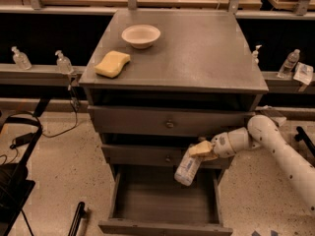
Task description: Pick blue plastic bottle from bottom drawer and place on counter
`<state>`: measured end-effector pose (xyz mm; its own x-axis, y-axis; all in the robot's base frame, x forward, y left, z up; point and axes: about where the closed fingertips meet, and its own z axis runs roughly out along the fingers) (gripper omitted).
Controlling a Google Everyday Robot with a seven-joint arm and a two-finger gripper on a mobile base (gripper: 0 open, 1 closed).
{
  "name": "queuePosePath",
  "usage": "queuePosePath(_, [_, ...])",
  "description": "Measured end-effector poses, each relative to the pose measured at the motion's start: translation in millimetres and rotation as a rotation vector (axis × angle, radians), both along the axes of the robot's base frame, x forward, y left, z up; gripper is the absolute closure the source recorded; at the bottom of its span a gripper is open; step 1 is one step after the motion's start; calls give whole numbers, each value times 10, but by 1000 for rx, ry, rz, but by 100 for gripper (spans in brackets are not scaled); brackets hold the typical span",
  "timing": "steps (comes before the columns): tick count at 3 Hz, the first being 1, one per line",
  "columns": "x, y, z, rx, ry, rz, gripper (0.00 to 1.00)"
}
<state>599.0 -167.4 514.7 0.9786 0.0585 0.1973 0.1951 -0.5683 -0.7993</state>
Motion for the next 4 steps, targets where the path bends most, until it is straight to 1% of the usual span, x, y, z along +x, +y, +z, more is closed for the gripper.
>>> queuePosePath(1, [-292, -202, 350, -9, 24, -39, 100])
queuePosePath(2, [-534, -358, 512, 9, 43, -71, 100])
queuePosePath(3, [-689, -480, 634, 18, 52, -100, 100])
queuePosePath(4, [-729, -471, 918, 59, 2, -86, 100])
